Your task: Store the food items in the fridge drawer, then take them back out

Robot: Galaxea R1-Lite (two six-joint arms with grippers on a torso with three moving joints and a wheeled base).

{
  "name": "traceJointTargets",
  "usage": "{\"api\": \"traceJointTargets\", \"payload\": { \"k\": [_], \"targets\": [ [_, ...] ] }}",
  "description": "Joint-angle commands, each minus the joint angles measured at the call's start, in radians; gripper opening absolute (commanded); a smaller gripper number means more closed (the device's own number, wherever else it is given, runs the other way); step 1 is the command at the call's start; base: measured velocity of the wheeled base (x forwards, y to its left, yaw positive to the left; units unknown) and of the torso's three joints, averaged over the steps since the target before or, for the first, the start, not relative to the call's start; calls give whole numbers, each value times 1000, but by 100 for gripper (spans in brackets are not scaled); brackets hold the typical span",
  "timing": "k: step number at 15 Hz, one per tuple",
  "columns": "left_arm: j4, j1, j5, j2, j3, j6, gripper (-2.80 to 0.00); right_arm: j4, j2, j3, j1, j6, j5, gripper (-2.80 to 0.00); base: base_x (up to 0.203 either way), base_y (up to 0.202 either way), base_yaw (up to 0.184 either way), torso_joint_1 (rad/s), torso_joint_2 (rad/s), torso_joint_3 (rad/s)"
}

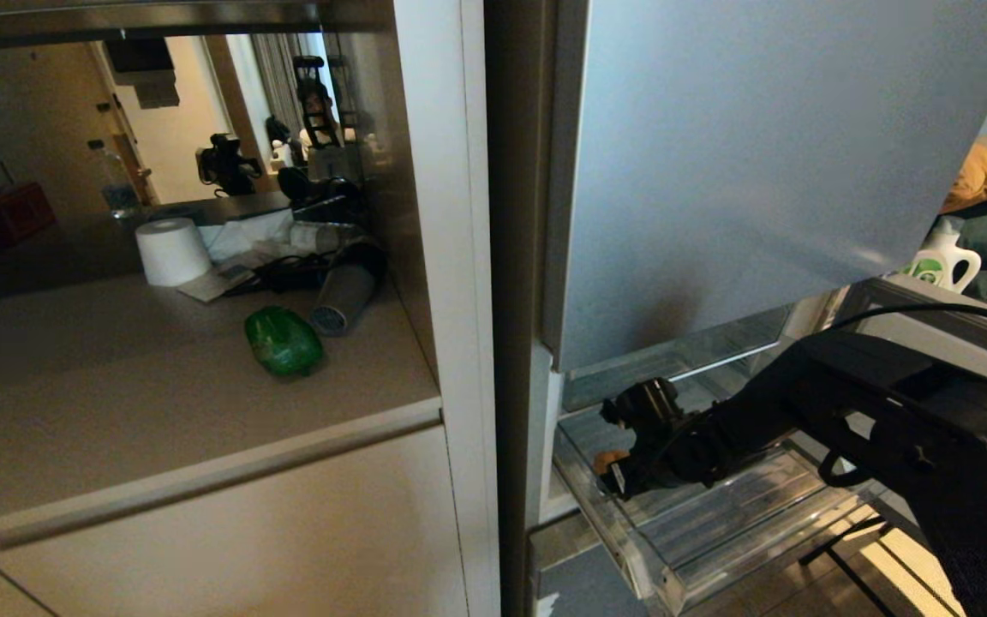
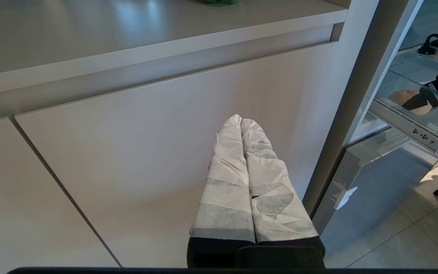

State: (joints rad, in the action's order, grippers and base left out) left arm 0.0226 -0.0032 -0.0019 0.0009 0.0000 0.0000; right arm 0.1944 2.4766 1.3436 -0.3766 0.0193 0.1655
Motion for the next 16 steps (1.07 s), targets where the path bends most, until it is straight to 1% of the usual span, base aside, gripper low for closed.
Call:
{"api": "traceJointTargets", "payload": {
  "k": [1,4,14,15,16],
  "targets": [
    [0,0,0,1,11,0,-280,2,-4,-3,-1,1,-2,0,0,0,0,0,0,0],
    [0,-1,0,1,11,0,-280,3,-2,9,-1,-11,-11,0,0,0,0,0,0,0],
    [0,0,0,1,11,0,-280,3,22,23,2,-12,-12,0,0,0,0,0,0,0],
    [0,0,-1,1,11,0,-280,5,22,25,4,-11,-12,-280,0,0,0,0,0,0],
    [0,0,0,1,11,0,-280,5,22,25,6,-10,-12,-280,0,0,0,0,0,0]
  ]
}}
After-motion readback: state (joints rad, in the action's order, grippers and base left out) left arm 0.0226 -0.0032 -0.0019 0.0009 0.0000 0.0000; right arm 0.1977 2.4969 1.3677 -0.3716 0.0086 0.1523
